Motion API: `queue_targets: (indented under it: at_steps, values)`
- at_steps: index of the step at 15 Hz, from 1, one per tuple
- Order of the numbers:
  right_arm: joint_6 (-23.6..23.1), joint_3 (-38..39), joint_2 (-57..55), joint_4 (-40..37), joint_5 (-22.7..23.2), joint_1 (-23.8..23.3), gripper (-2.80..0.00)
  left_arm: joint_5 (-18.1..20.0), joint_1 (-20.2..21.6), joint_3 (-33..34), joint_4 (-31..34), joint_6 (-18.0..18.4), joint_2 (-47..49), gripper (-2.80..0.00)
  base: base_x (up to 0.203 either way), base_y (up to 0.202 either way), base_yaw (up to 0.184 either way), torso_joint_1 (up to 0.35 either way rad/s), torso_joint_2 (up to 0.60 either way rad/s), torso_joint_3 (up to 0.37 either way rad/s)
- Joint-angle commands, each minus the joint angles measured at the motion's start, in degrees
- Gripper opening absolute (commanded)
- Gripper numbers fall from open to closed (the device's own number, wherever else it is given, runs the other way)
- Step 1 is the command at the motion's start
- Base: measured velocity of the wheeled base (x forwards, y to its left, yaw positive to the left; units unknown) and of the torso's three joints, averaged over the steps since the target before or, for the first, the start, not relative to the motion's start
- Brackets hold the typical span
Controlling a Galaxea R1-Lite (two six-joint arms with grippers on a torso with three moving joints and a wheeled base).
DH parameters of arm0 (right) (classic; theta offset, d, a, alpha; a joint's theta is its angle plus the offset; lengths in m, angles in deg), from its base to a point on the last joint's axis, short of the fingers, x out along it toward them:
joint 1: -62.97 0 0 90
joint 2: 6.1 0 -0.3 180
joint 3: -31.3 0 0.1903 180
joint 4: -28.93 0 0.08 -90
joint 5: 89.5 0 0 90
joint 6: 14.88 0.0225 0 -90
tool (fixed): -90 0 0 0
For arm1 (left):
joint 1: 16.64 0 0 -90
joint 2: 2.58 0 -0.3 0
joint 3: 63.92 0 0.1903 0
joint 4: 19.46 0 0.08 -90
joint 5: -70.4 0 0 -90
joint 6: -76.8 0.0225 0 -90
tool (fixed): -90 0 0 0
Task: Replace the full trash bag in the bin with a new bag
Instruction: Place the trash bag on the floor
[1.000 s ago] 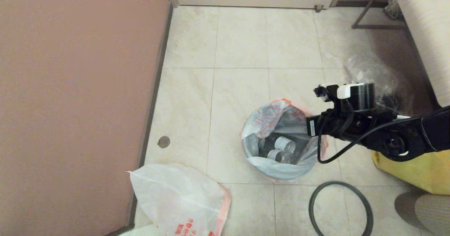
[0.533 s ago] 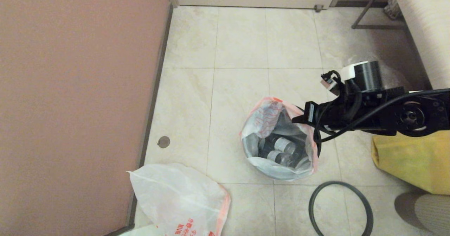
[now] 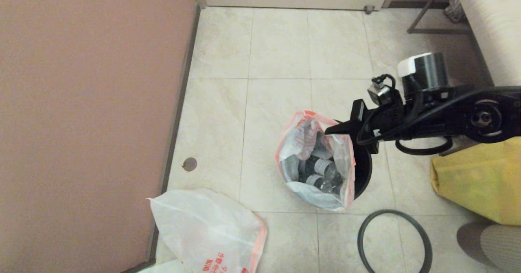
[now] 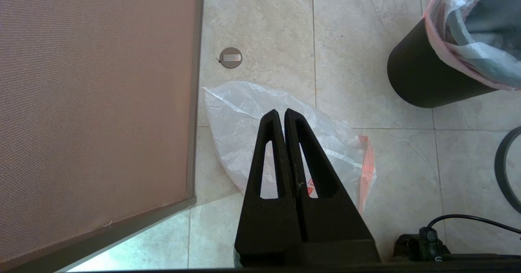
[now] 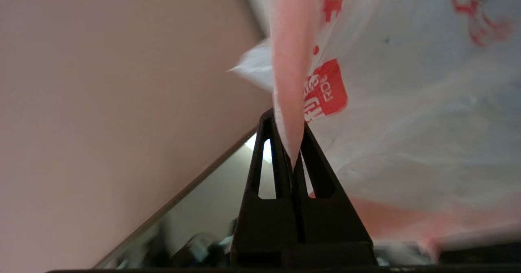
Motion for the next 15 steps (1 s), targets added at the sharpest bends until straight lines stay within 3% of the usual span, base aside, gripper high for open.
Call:
queue_targets:
  at_steps: [1,4,9,11,15]
  values:
    - [1.54,-0.04,8.27,-0.38,0.95,1.08,-2.80,0.00,0.08,0.01,0.00,-0.02,0.07,-2.80,0.000,0.000,0.000,0.000,0.00,0.000]
    - [4.48,-3.51,15.15,-2.43,1.75,2.78,-2.80,0.00,0.01,0.01,0.00,-0.02,0.07,-2.80,0.000,0.000,0.000,0.000,0.00,0.000]
    - [4.92,-18.33,23.72,-16.64,0.17,1.05,-2.80,0.00,0.05,0.01,0.00,-0.02,0.07,-2.80,0.000,0.000,0.000,0.000,0.00,0.000]
    - [4.64,-25.81,26.05,-20.20,-0.11,-4.59,-2.80,0.00,0.01,0.01,0.00,-0.02,0.07,-2.80,0.000,0.000,0.000,0.000,0.00,0.000]
    - [1.08,-30.83,28.89,-22.37,-0.21,-22.76,-2.80,0.00,0.01,0.01,0.00,-0.02,0.07,-2.80,0.000,0.000,0.000,0.000,0.00,0.000]
